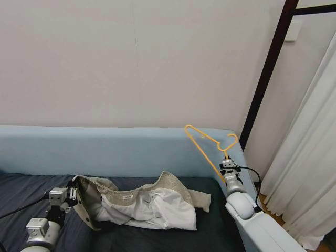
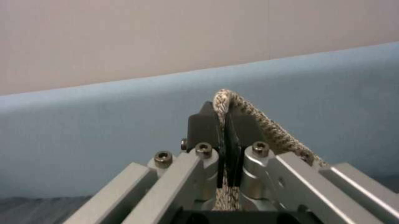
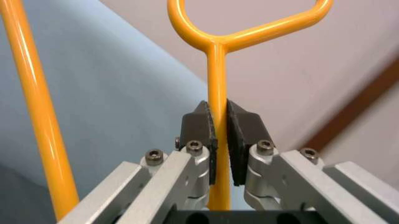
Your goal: Pick up the clothes from the sofa and hang them on the clothes hanger.
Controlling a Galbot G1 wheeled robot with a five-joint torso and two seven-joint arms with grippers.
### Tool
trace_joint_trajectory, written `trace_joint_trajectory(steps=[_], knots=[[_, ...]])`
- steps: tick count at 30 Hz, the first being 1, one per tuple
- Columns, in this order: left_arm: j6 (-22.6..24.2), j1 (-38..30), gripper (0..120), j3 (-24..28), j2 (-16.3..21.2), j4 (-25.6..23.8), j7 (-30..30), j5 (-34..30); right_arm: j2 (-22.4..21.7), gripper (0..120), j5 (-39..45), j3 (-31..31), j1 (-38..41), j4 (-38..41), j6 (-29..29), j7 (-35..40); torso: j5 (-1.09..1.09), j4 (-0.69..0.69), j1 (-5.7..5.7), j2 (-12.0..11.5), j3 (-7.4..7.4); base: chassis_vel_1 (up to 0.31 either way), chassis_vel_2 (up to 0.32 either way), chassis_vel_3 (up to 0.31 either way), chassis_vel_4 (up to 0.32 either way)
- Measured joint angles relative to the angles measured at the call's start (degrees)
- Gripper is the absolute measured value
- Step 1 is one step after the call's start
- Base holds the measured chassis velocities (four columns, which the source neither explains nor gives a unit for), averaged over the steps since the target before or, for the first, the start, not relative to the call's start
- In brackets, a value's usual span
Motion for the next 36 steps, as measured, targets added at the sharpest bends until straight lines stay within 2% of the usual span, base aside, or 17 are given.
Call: trace_joint_trajectory(steps=[1, 2, 4, 7, 11, 17, 19, 23, 27, 28, 31, 36], knots=[[0.0, 0.0, 0, 0.0, 0.0, -0.2, 0.0, -0.1, -0.6, 5, -3.1, -1.3, -0.9, 1.1, 2.5, -0.7, -0.01, 0.00, 0.00, 0.0, 0.00, 0.000, 0.000, 0.000, 0.000], [0.0, 0.0, 0, 0.0, 0.0, -0.2, 0.0, -0.1, -0.6, 5, -3.1, -1.3, -0.9, 1.1, 2.5, -0.7, -0.01, 0.00, 0.00, 0.0, 0.00, 0.000, 0.000, 0.000, 0.000], [0.0, 0.1, 0, -0.2, 0.0, -0.9, 0.1, -0.5, -1.4, 5, -10.1, -3.9, -1.8, 2.5, 7.9, -2.0, 0.00, 0.01, 0.00, 0.0, 0.00, 0.000, 0.000, 0.000, 0.000], [0.1, 0.2, 0, -0.4, -0.2, -1.7, 0.1, -1.2, -1.9, 5, -17.8, -6.5, -1.9, 4.1, 12.0, -2.0, -0.01, 0.02, 0.00, 0.0, 0.00, 0.000, 0.000, 0.000, 0.000], [0.4, 0.3, 0, -0.5, -0.4, -2.6, 0.1, -2.0, -2.3, 5, -22.2, -8.7, -2.3, 7.1, 12.8, -1.2, -0.02, 0.02, 0.00, 0.0, 0.00, 0.000, 0.000, 0.000, 0.000], [1.3, 0.3, 0, -0.6, -0.7, -4.3, -0.2, -3.3, -2.3, 5, -27.4, -12.0, -3.7, 9.9, 10.9, 0.8, -0.02, 0.01, 0.00, 0.0, 0.00, 0.000, 0.000, 0.000, 0.000], [1.7, 0.3, 0, -0.6, -0.9, -5.4, -0.3, -3.6, -1.5, 5, -31.1, -14.9, -4.2, 10.3, 8.3, 3.2, -0.01, 0.02, 0.00, 0.0, 0.00, 0.000, 0.000, 0.000, 0.000], [2.1, 0.5, 0, -0.5, -1.1, -7.0, -0.4, -3.8, -0.3, 5, -33.3, -19.5, -4.2, 9.9, 4.5, 5.9, -0.01, 0.01, 0.00, 0.0, 0.00, 0.000, 0.000, 0.000, 0.000], [2.3, 1.0, 0, -0.3, -1.6, -8.8, -0.5, -3.9, 2.6, 5, -33.8, -25.9, -1.8, 7.4, -5.7, 10.4, -0.01, 0.02, 0.00, 0.0, 0.00, 0.000, 0.000, 0.000, 0.000], [2.3, 1.0, 0, -0.3, -1.6, -8.8, -0.5, -3.9, 2.6, 5, -33.8, -25.9, -1.8, 7.4, -5.7, 10.4, -0.01, 0.02, 0.00, 0.0, 0.00, 0.000, 0.000, 0.000, 0.000], [2.3, 1.6, 0, -0.2, -1.8, -9.8, -0.5, -3.9, 5.1, 5, -34.0, -28.3, 0.4, 4.5, -12.5, 12.4, -0.01, 0.02, 0.00, 0.0, 0.00, 0.000, 0.000, 0.000, 0.000], [2.4, 2.3, 0, -0.2, -1.9, -10.9, -0.5, -3.8, 6.5, 5, -33.8, -28.6, 2.0, 2.7, -16.7, 12.7, -0.01, 0.02, 0.00, 0.0, 0.00, 0.000, 0.000, 0.000, 0.000]])
